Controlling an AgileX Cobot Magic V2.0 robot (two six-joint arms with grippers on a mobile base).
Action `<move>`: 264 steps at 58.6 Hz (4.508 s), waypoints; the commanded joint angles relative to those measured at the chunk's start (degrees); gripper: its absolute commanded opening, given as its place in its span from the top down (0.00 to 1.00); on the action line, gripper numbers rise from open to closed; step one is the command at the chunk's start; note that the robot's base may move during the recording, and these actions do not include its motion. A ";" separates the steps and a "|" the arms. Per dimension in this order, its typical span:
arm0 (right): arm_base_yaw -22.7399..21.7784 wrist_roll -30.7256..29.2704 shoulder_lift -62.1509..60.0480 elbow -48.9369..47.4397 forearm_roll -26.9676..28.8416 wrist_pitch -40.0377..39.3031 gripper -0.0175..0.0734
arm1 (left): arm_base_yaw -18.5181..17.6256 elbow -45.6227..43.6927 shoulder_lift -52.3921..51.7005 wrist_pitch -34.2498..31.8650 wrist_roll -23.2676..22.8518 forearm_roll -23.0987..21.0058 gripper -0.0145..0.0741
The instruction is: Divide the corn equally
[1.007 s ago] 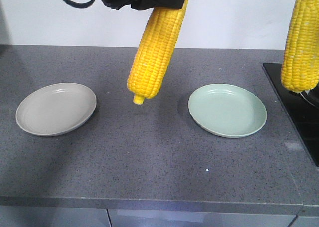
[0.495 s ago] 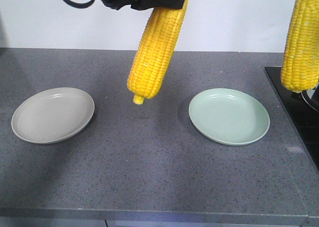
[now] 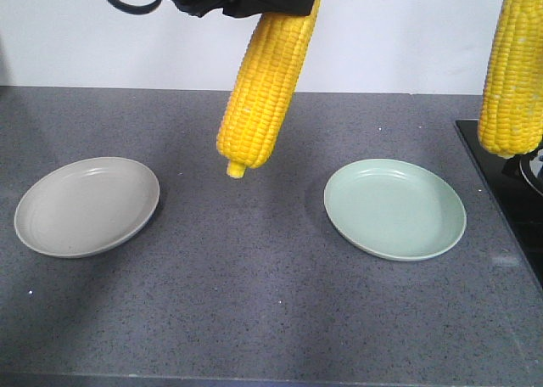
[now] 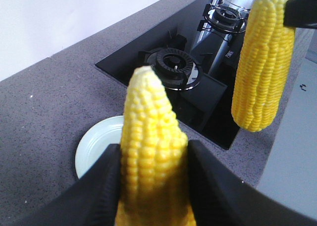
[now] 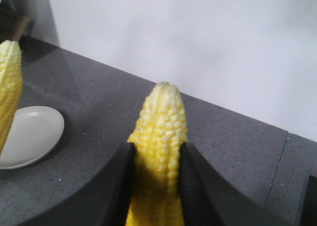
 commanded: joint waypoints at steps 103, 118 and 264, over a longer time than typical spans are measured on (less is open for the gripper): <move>-0.45 -0.24 -1.17 -1.77 2.46 -2.91 0.81 | -0.02 -1.82 -2.46 -3.45 -0.35 -2.55 0.84; -0.45 -0.24 -1.17 -1.77 2.46 -2.91 0.81 | -0.02 -1.82 -2.46 -3.45 -0.35 -2.55 0.84; -0.45 -0.26 5.52 -1.77 9.35 1.38 0.81 | -0.02 -1.55 -2.41 7.60 -14.28 40.97 0.84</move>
